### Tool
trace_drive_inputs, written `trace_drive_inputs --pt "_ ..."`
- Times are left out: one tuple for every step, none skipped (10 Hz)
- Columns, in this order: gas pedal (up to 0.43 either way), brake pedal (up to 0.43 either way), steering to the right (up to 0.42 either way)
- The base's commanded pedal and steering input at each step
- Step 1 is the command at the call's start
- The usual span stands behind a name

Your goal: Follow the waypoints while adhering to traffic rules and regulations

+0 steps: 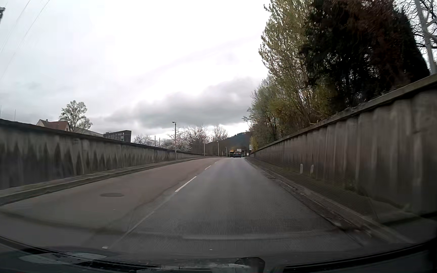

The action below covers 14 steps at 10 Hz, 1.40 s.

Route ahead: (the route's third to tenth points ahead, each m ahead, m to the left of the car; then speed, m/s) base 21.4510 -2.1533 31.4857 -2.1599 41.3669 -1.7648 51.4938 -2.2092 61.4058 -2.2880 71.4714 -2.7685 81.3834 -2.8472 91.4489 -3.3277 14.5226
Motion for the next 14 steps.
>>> trace_drive_inputs --pt "0.157 0.0 0.001" --pt "0.157 0.0 0.001" --pt "0.157 0.0 0.001" --pt "0.157 0.0 0.001" --pt "0.157 0.0 0.003" --pt "0.169 0.0 0.003" --pt "0.169 0.0 0.004" --pt "0.169 0.0 0.004" --pt "0.177 0.0 0.004" --pt "0.177 0.0 0.004" --pt "0.177 0.0 0.004" --pt "0.189 0.0 0.004" --pt "0.189 0.0 0.004" --pt "0.189 0.0 0.004"
